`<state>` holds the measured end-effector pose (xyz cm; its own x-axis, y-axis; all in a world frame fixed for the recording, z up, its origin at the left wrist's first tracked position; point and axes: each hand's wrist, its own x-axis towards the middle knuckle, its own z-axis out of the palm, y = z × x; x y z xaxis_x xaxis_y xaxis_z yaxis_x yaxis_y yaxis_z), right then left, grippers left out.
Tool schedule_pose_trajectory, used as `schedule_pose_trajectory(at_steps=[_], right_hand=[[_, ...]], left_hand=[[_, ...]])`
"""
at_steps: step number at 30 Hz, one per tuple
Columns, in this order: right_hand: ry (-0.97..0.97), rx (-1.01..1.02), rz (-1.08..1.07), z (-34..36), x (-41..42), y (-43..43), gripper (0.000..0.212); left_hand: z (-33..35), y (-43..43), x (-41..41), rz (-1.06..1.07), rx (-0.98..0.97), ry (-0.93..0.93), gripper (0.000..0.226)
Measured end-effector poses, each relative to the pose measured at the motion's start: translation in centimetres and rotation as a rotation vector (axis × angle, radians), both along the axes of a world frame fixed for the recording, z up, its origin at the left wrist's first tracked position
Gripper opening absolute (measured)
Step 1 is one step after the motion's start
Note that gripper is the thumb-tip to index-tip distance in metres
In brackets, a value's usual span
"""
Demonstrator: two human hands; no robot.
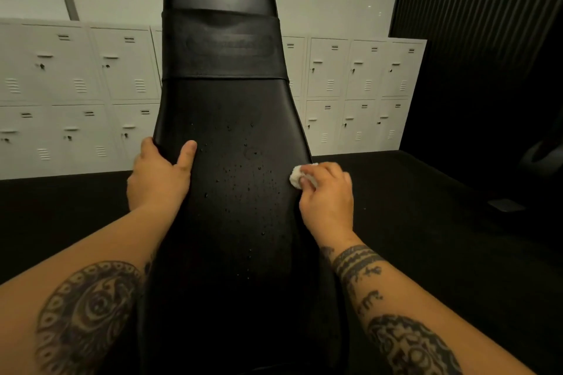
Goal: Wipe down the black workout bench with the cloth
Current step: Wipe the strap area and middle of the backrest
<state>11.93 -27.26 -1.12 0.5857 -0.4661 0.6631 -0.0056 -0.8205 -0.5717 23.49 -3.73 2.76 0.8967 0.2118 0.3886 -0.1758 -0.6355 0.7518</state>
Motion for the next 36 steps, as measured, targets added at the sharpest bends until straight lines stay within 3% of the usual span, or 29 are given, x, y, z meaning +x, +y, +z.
schedule_pose_trajectory(at_steps=[7, 12, 19, 24, 29, 34, 36], right_hand=[[0.030, -0.295, 0.135, -1.6, -1.7, 0.3, 0.024], [0.024, -0.009, -0.026, -0.9, -0.5, -0.4, 0.023], [0.054, -0.296, 0.100, -3.5, -3.3, -0.1, 0.023], [0.089, -0.122, -0.012, -2.0, -2.5, 1.5, 0.022], [0.099, -0.212, 0.052, -4.7, -4.8, 2.0, 0.022], [0.067, 0.058, -0.064, -2.0, -2.6, 0.2, 0.022], [0.074, -0.019, -0.037, -1.3, -2.0, 0.2, 0.021]], left_hand=[[-0.2, 0.0, 0.0, -0.014, -0.011, -0.013, 0.082], [-0.2, 0.3, 0.5, -0.034, 0.003, -0.009, 0.089], [0.3, 1.2, 0.2, -0.130, -0.112, 0.091, 0.092], [0.1, 1.5, -0.8, -0.147, -0.173, 0.075, 0.097], [0.1, 1.5, -0.8, -0.136, -0.196, 0.090, 0.099], [-0.3, 1.5, -0.1, -0.119, -0.186, 0.086, 0.102], [-0.5, 1.5, 0.3, -0.114, -0.192, 0.080, 0.103]])
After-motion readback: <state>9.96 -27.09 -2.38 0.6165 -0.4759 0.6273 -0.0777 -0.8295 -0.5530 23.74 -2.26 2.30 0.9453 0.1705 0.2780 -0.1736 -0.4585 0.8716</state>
